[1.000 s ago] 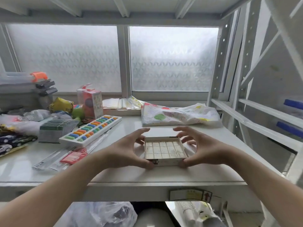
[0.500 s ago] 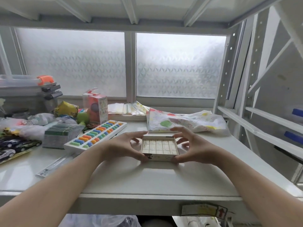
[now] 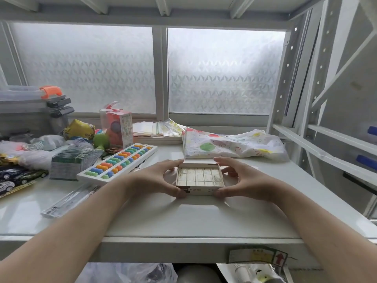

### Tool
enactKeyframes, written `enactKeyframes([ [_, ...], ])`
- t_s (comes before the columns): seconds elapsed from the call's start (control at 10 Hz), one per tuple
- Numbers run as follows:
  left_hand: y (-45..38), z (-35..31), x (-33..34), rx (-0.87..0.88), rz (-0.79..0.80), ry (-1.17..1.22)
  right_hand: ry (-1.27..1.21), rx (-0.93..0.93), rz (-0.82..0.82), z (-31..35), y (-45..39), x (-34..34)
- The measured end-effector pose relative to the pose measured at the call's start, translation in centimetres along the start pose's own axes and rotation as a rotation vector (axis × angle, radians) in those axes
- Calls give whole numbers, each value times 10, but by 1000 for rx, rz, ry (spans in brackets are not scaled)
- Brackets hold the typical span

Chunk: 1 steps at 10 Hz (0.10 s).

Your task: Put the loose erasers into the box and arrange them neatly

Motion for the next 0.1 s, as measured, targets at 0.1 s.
enactKeyframes([
  [0.1,6,-6,0,-20,-25,-47,75,12,-17,10,7,3],
])
Point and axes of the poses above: each hand's wrist, its own y-axis away from the middle knuckle, its own x-axis out of the palm, z = x × y, the point moved 5 cm from there along -y, towards the middle knuckle, and after that the axes turned 5 degrees about y, right-handed, at the moved point
